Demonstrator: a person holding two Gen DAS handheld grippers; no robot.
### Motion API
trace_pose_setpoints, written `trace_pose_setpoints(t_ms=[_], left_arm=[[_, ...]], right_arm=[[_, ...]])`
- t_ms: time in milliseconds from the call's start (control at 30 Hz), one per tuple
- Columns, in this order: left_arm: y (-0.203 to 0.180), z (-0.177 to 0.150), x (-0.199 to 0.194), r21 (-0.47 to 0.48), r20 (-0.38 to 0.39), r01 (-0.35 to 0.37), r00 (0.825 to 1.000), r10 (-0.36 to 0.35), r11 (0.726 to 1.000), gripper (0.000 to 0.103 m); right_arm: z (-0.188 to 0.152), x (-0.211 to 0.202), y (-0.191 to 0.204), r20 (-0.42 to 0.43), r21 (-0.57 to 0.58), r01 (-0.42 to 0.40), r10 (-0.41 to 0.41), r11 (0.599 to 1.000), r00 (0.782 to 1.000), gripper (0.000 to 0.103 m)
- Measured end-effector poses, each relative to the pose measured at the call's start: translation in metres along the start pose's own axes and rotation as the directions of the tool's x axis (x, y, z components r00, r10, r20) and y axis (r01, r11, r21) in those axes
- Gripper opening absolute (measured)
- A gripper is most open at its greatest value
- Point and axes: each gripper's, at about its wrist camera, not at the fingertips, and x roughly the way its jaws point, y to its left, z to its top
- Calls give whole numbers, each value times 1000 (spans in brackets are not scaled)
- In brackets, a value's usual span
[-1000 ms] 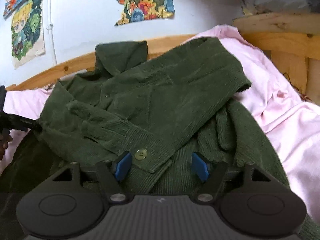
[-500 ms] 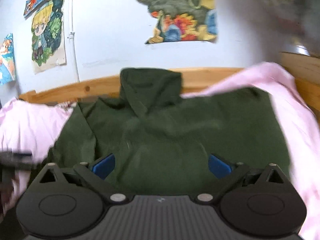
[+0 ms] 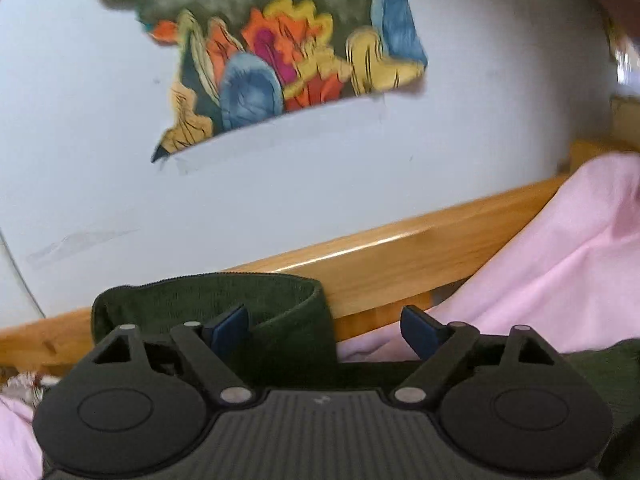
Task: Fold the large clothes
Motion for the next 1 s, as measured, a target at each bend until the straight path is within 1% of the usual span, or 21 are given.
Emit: trace_pose_setpoints(t_ms=[33, 100, 133, 167, 200, 233, 267, 433, 533, 600, 667, 767, 833, 867, 933, 967, 1000], left_arm=[[2, 0, 0, -8, 0, -2, 1000, 2, 1000, 102], [6, -1, -1, -20, -4, -3, 1000, 3, 1000, 102], [7, -1, -2, -25, -7, -3, 1000, 3, 1000, 102], [8, -1, -2, -29, -7, -5, 1000, 5, 1000, 102], [8, -1, -4, -31, -6, -6, 1000, 6, 999, 102], [8, 0, -5, -34, -3, -4, 1000, 4, 999, 102], [8, 1, -7, -36, 3, -3, 1000, 3, 999, 102], [6, 7, -20, -50, 37, 16, 999, -15, 999, 102], [8, 12, -32, -75, 73, 45, 997, -40, 996, 102], [10, 15, -41, -95, 102, 70, 993, -60, 993, 102], [13, 16, -52, -111, 137, 99, 987, -83, 989, 102], [18, 15, -70, -121, 183, 130, 977, -107, 984, 102], [20, 13, -82, -116, 199, 141, 973, -116, 983, 102], [21, 10, -87, -113, 204, 143, 972, -118, 983, 102], [26, 5, -98, -114, 216, 150, 969, -123, 982, 102], [28, 2, -104, -119, 218, 155, 968, -127, 981, 102], [31, -1, -107, -126, 216, 159, 968, -130, 979, 102]], right_arm=[[-2, 4, 2, -4, 12, -1, 1, 1000, 1000, 85], [-3, 10, 4, -1, 25, 0, 0, 1000, 1000, 69], [-3, 12, 6, 3, 26, -3, 3, 1000, 1000, 51], [-3, 13, 8, 0, 19, -10, 10, 1000, 1000, 37], [-4, 13, 10, 0, 9, -1, 1, 1000, 1000, 31], [-5, 11, 11, 7, -9, 5, -5, 1000, 1000, 16], [-7, 7, 13, 16, -32, 5, -5, 999, 1000, 12], [-20, -26, 21, 63, -149, -18, 28, 989, 998, 8], [-35, -68, 39, 107, -270, -58, 90, 961, 990, 8], [-56, -104, 52, 143, -349, -89, 147, 933, 979, 8], [-76, -134, 60, 174, -412, -101, 187, 905, 967, 8], [-120, -183, 71, 237, -531, -87, 246, 843, 940, 8], [-150, -208, 73, 250, -593, -67, 263, 802, 932, 8], [-165, -218, 74, 248, -628, -56, 267, 777, 931, 8], [-195, -228, 72, 226, -681, -37, 258, 732, 940, 8], [-208, -229, 69, 198, -692, -44, 249, 721, 948, 8], [-218, -229, 67, 179, -694, -46, 235, 718, 955, 8]])
